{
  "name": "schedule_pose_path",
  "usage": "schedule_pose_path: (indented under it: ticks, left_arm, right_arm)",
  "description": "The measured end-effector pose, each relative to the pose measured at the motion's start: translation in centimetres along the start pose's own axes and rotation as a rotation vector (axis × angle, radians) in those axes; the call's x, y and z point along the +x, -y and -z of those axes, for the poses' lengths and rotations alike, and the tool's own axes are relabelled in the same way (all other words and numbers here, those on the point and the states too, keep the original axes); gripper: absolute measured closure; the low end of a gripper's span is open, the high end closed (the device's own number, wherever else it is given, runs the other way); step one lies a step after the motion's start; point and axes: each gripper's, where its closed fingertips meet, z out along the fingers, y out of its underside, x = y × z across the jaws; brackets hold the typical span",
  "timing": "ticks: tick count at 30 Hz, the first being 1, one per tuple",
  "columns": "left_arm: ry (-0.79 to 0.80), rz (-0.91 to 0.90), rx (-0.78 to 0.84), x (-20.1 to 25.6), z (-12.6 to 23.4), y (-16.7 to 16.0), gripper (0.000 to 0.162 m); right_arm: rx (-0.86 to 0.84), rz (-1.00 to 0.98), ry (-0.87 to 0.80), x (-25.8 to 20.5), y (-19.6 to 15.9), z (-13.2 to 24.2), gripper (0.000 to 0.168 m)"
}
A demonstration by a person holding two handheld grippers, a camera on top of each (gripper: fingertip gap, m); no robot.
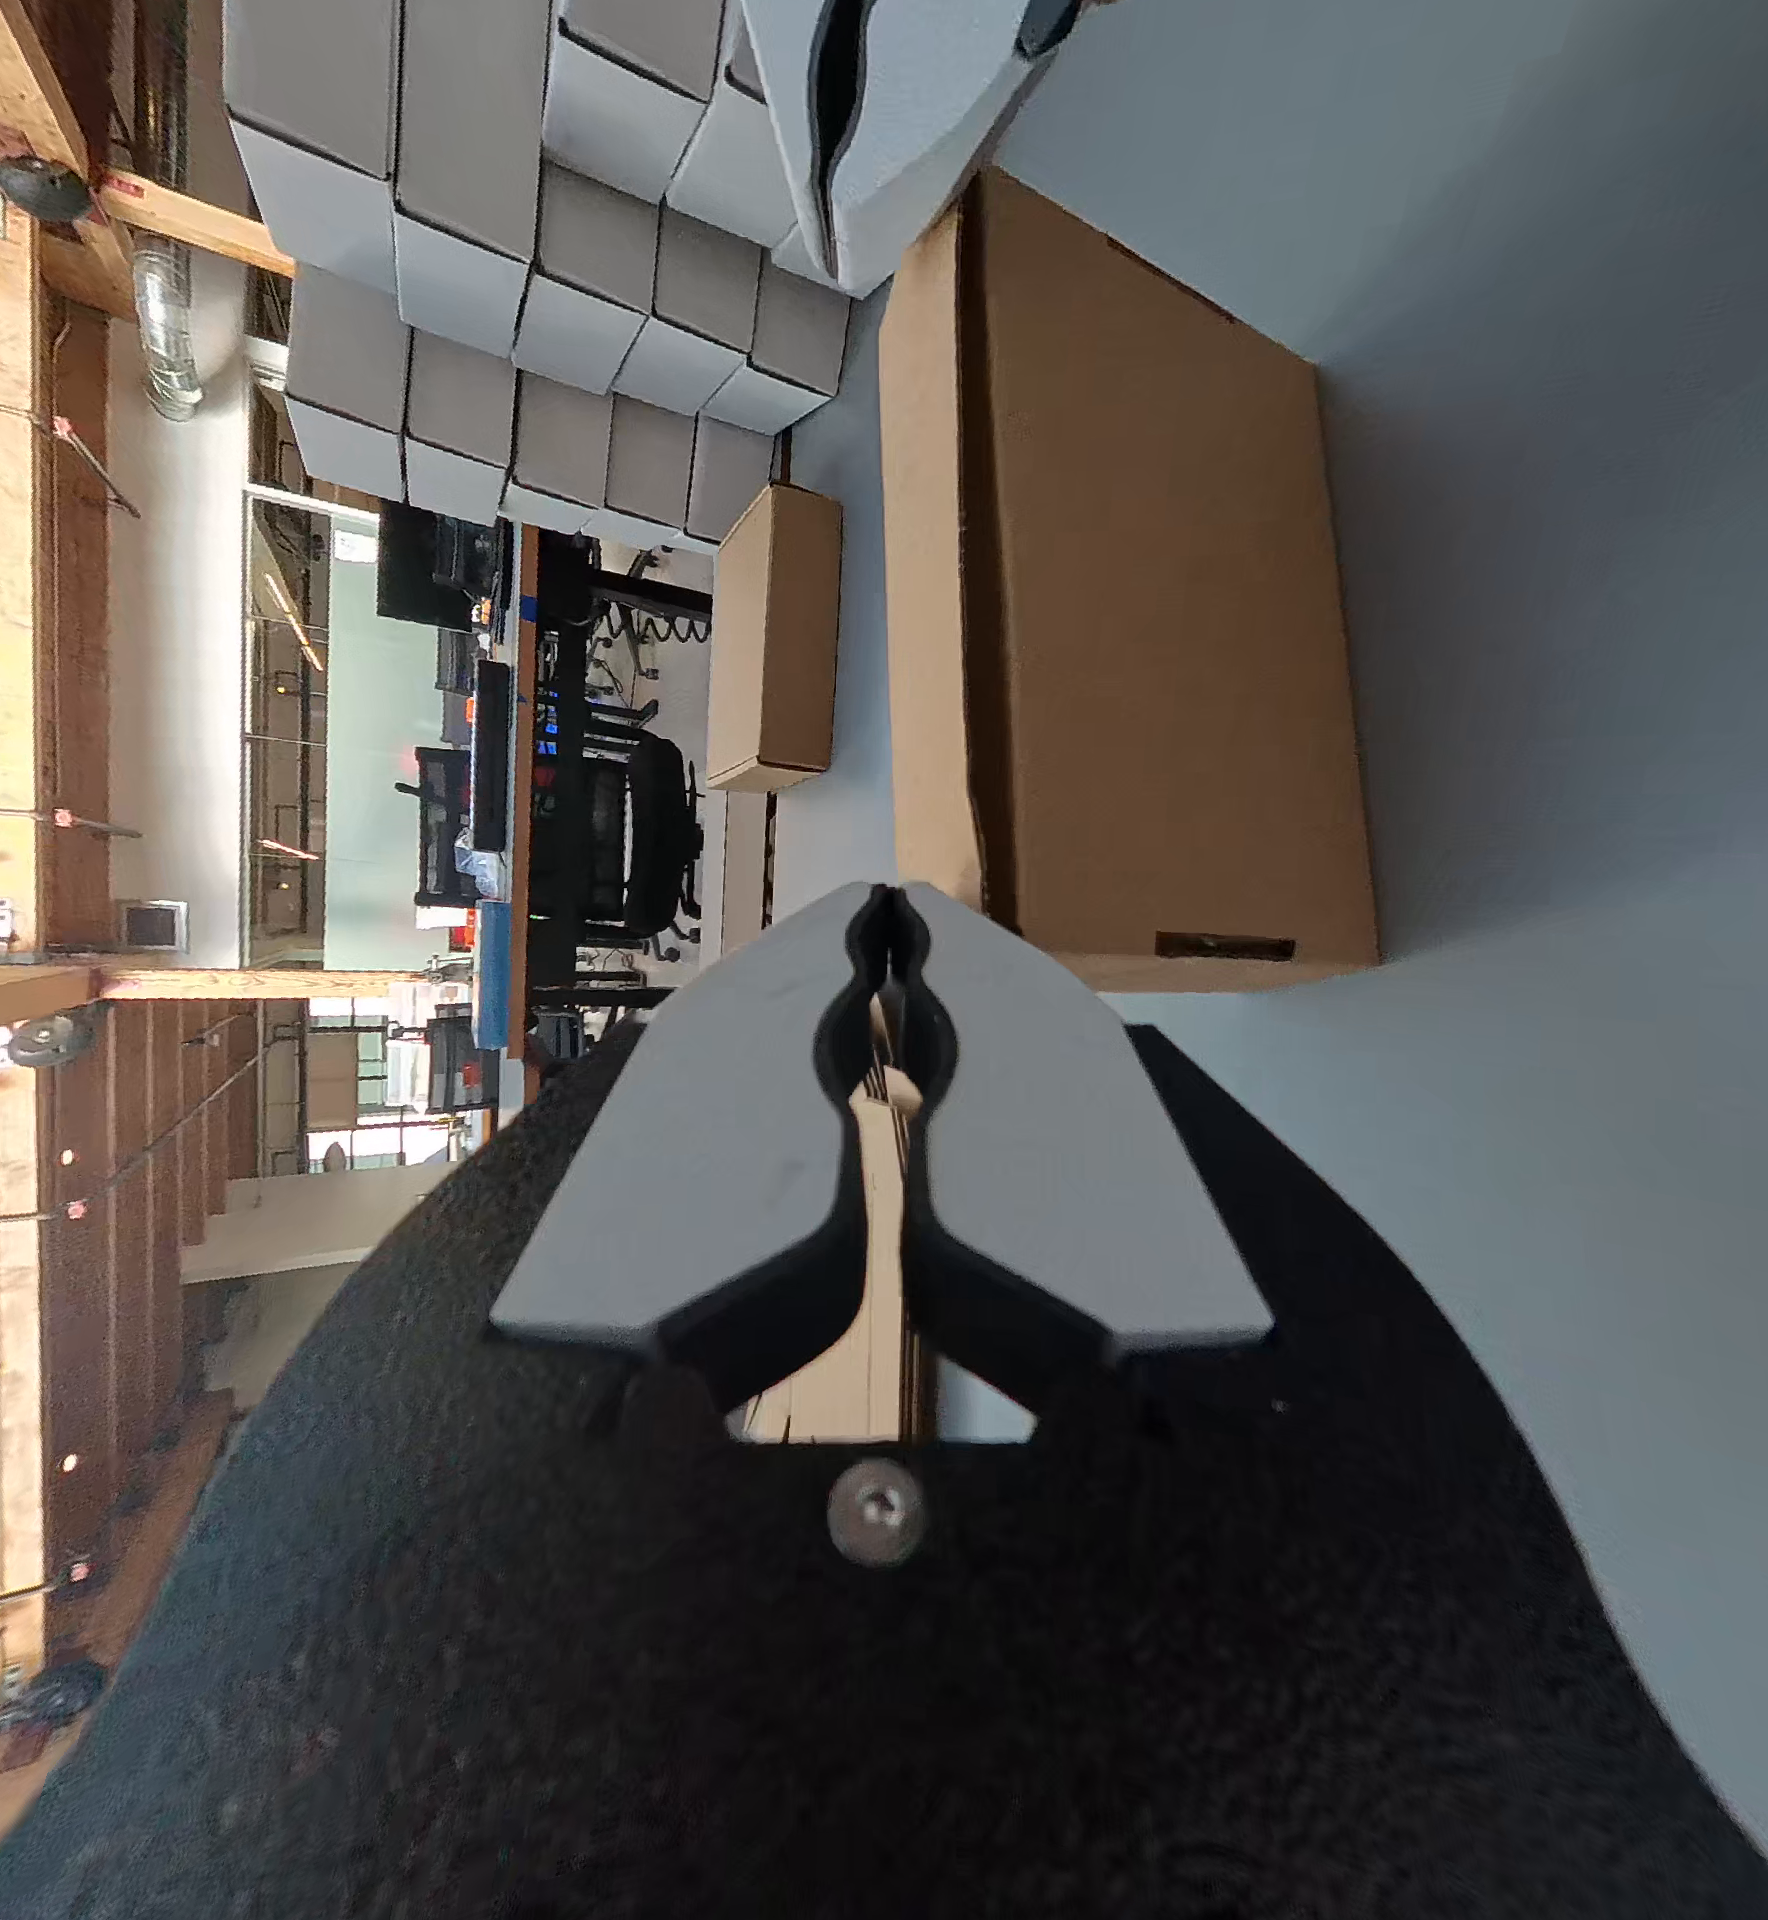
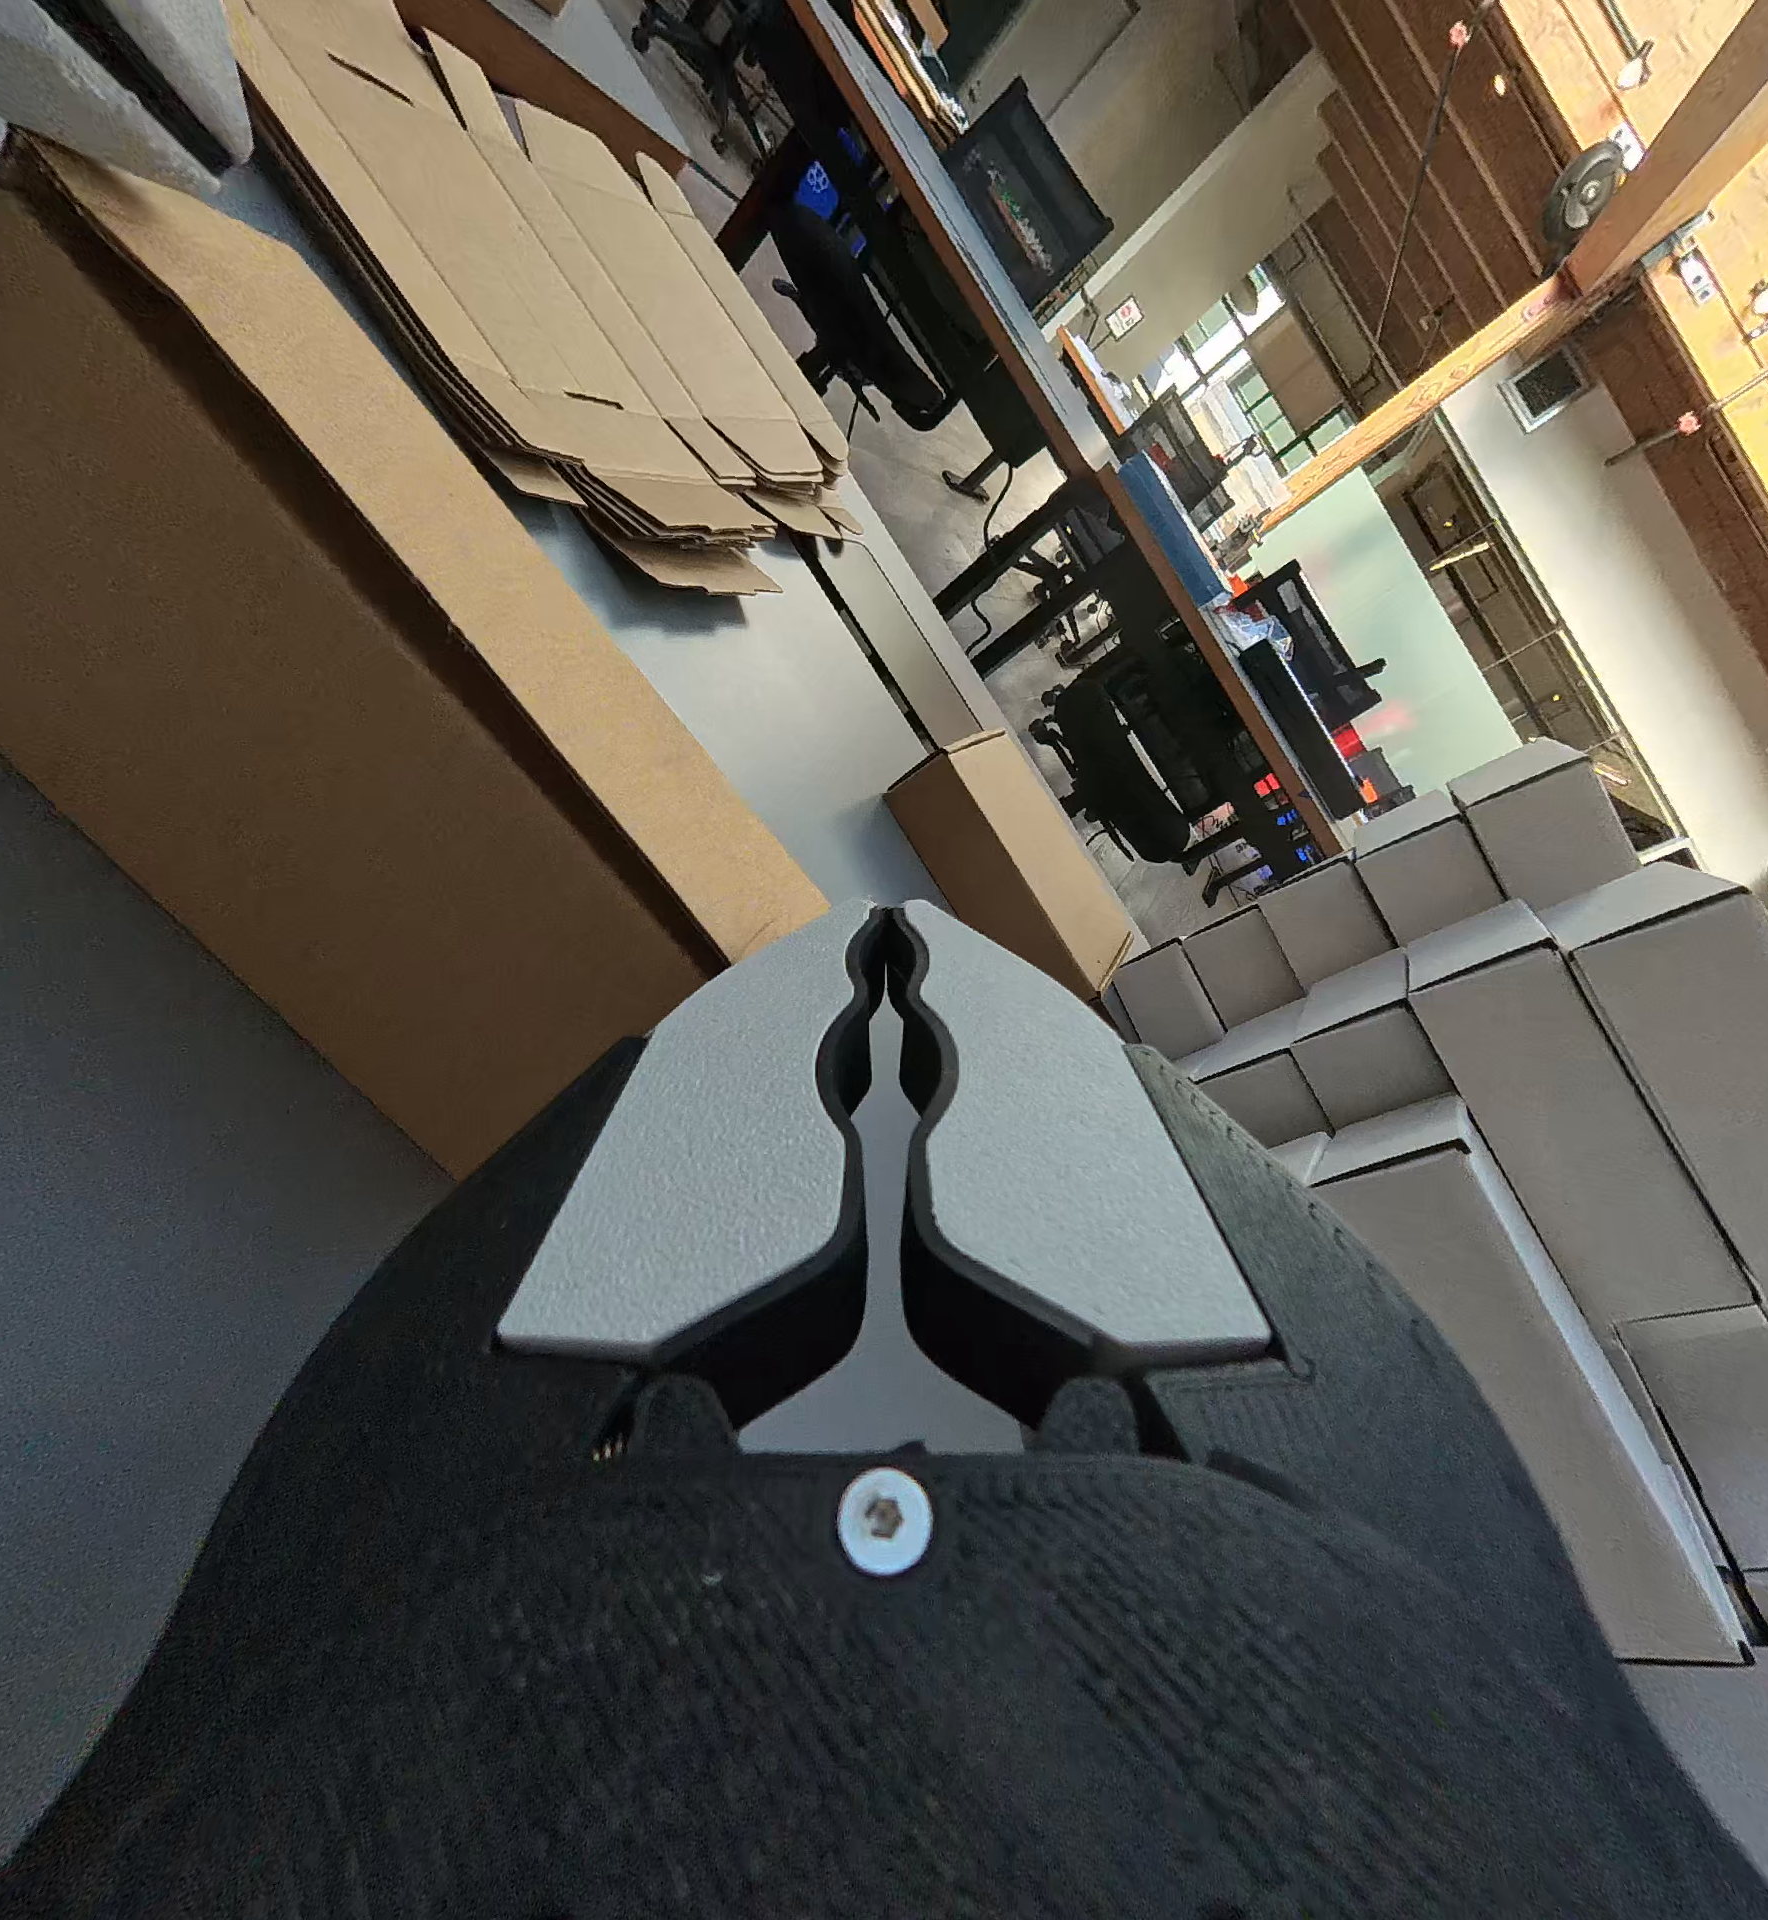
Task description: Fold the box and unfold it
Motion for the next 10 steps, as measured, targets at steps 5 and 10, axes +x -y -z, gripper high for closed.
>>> schedule_pose_path:
  ticks: [5, 10]
  left_arm:
    - [0.017, -0.126, -0.089, 0.55, -0.04, -0.02, 0.162]
    - [-0.032, -0.079, -0.103, 0.66, -0.12, -0.15, 0.162]
  right_arm:
    - [0.004, 0.027, 0.039, -0.3, -0.06, 0.02, 0.168]
    - [0.062, 0.039, 0.177, -0.44, 0.29, -0.13, 0.168]
